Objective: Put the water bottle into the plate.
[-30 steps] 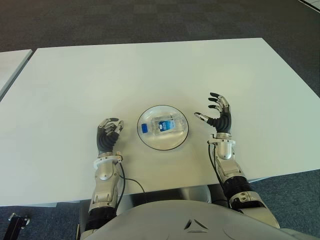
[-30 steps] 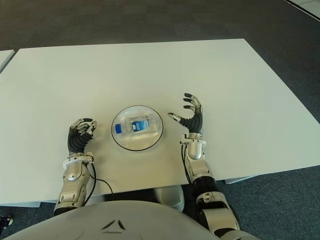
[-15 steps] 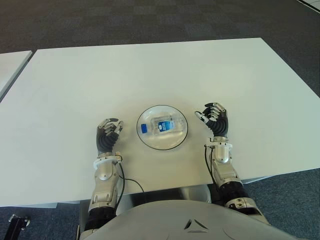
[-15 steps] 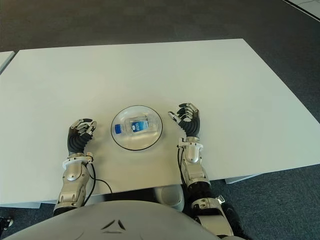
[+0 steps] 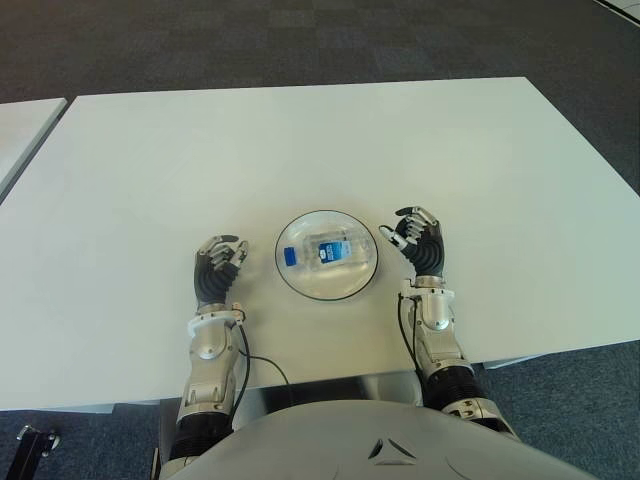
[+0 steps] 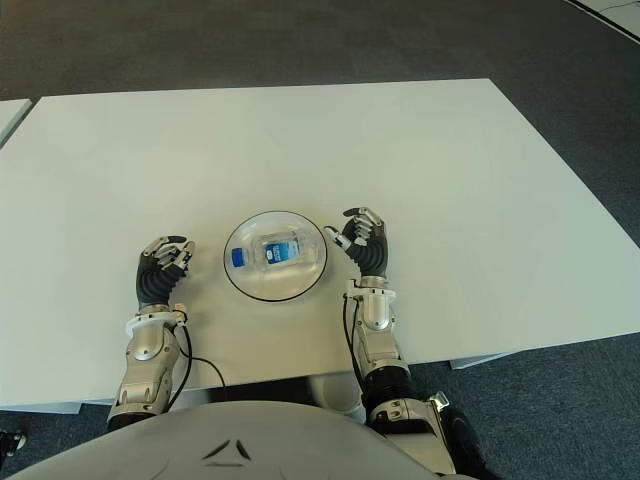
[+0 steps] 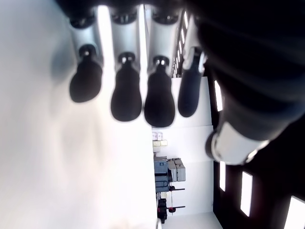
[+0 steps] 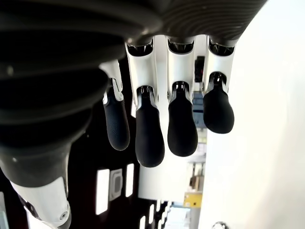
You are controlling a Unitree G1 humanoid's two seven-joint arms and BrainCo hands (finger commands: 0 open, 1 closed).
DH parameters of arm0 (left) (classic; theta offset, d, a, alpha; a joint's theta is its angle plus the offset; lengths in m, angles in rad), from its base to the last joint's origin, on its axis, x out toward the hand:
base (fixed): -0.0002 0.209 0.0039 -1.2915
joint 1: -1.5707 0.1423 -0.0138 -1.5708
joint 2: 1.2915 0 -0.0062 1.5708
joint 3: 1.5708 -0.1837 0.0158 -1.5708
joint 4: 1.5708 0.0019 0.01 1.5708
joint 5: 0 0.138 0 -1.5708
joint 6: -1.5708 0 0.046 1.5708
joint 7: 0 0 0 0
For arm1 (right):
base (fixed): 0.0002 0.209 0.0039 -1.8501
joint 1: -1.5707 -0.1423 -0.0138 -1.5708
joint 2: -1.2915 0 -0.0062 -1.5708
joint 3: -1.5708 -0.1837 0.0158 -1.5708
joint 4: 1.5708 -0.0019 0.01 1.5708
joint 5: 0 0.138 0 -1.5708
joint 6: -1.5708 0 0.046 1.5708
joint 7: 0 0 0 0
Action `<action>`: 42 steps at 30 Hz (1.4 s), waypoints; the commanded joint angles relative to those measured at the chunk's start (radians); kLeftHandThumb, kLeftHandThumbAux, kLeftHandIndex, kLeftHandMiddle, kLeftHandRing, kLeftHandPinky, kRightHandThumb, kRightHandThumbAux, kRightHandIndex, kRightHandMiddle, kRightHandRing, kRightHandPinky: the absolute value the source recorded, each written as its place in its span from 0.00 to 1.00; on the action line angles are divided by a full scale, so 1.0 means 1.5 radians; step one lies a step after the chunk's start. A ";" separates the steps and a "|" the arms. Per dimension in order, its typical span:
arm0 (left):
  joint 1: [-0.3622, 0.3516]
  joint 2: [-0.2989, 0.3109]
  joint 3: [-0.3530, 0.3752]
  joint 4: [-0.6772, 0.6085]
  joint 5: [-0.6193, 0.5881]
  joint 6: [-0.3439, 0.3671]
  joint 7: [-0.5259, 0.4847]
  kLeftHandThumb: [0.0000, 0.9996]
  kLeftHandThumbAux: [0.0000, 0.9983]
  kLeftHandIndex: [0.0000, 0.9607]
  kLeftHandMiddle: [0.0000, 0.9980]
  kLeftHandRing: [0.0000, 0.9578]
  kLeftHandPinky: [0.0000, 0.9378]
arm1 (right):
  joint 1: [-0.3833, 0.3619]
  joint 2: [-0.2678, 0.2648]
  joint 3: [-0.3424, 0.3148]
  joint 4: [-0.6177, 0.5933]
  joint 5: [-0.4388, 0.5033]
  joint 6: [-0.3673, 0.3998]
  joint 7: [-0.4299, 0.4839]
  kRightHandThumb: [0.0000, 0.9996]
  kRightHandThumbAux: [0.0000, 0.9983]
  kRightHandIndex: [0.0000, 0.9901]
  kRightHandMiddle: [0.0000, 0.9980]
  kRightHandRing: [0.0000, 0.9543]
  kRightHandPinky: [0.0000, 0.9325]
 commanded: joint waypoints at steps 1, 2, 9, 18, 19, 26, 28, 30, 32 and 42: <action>0.009 -0.003 -0.002 0.015 -0.003 0.022 -0.007 0.71 0.72 0.45 0.73 0.76 0.77 | 0.002 0.007 -0.008 0.013 0.017 0.003 0.017 0.70 0.73 0.44 0.72 0.75 0.79; 0.009 -0.003 -0.002 0.015 -0.002 0.022 -0.005 0.71 0.72 0.45 0.73 0.76 0.78 | 0.003 0.008 -0.008 0.014 0.017 0.006 0.020 0.70 0.73 0.44 0.73 0.76 0.79; 0.010 -0.002 -0.003 0.011 0.001 0.029 -0.005 0.71 0.72 0.45 0.73 0.77 0.79 | 0.003 0.012 -0.013 0.019 0.015 0.029 0.033 0.70 0.73 0.44 0.74 0.77 0.80; 0.012 0.000 -0.005 0.004 0.005 0.034 -0.005 0.71 0.72 0.45 0.73 0.77 0.80 | -0.011 0.009 -0.018 0.053 0.004 0.039 0.034 0.70 0.73 0.44 0.75 0.78 0.81; 0.012 0.000 -0.005 0.004 0.006 0.032 -0.005 0.71 0.72 0.45 0.73 0.77 0.80 | -0.013 0.009 -0.018 0.058 0.001 0.040 0.032 0.70 0.73 0.44 0.75 0.78 0.81; 0.012 0.004 -0.007 0.008 0.005 0.023 -0.013 0.71 0.72 0.45 0.74 0.78 0.81 | -0.019 0.008 -0.019 0.076 -0.009 0.041 0.025 0.70 0.73 0.44 0.77 0.80 0.84; 0.011 0.005 -0.008 0.011 0.004 0.018 -0.015 0.70 0.72 0.45 0.74 0.78 0.81 | -0.020 0.007 -0.019 0.080 -0.010 0.040 0.024 0.70 0.73 0.44 0.77 0.81 0.84; 0.011 0.008 -0.009 0.015 0.003 0.010 -0.020 0.70 0.72 0.45 0.75 0.78 0.80 | -0.022 0.007 -0.018 0.086 -0.014 0.038 0.021 0.70 0.73 0.44 0.78 0.81 0.84; 0.011 0.010 -0.010 0.017 0.002 0.006 -0.024 0.70 0.72 0.45 0.75 0.78 0.78 | -0.023 0.006 -0.017 0.093 -0.017 0.035 0.019 0.70 0.73 0.44 0.78 0.81 0.84; 0.010 0.009 -0.009 0.019 0.002 0.007 -0.028 0.70 0.72 0.45 0.74 0.78 0.77 | -0.024 0.004 -0.014 0.106 -0.025 0.028 0.012 0.70 0.73 0.44 0.78 0.82 0.85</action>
